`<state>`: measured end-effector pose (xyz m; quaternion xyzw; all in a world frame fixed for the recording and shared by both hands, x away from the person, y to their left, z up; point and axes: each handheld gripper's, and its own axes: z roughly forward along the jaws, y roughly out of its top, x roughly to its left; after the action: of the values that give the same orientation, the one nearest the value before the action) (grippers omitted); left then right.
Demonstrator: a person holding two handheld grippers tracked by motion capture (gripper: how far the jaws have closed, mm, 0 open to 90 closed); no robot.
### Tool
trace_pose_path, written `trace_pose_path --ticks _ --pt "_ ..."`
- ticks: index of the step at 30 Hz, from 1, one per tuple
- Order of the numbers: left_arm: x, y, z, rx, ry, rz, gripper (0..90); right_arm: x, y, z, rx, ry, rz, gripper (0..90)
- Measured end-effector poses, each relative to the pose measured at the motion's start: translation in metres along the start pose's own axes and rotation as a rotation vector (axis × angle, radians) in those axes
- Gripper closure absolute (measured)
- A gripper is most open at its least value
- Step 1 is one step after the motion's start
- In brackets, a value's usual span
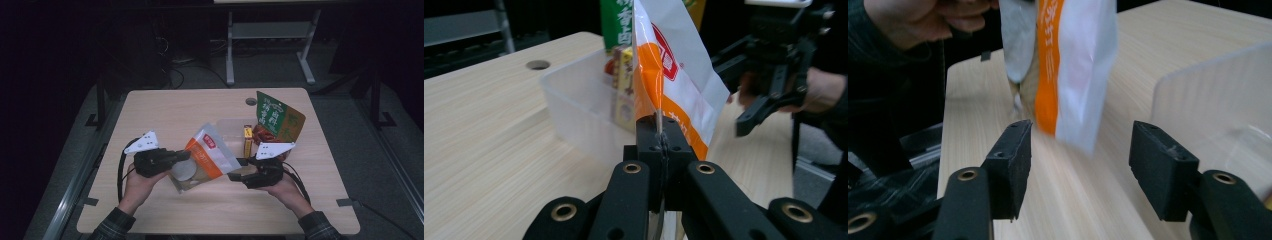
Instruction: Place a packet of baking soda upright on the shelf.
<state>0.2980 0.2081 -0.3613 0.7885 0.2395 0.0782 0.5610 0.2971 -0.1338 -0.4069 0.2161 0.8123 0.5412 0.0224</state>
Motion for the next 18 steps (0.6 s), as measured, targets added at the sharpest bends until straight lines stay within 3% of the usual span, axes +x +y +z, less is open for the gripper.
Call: trace_pose_path --ticks 2,8,10,13,18 --pt "-0.003 0.002 0.005 -0.005 -0.020 0.004 89.8 -0.002 0.005 0.008 -0.033 0.027 0.008 49.3" --pt "-0.005 0.002 0.010 -0.017 -0.034 0.002 89.8 -0.003 0.010 0.019 -0.051 0.087 0.018 63.2" --pt "-0.005 0.001 0.010 -0.020 -0.034 -0.001 89.8 -0.002 0.013 0.027 -0.059 0.115 0.017 75.9" --pt "-0.003 0.000 0.009 -0.027 -0.033 -0.007 89.7 -0.002 0.015 0.030 -0.076 0.119 0.021 86.3" --pt "0.000 -0.003 0.008 -0.035 -0.029 -0.015 89.5 -0.002 0.017 0.031 -0.085 0.151 0.022 89.7"
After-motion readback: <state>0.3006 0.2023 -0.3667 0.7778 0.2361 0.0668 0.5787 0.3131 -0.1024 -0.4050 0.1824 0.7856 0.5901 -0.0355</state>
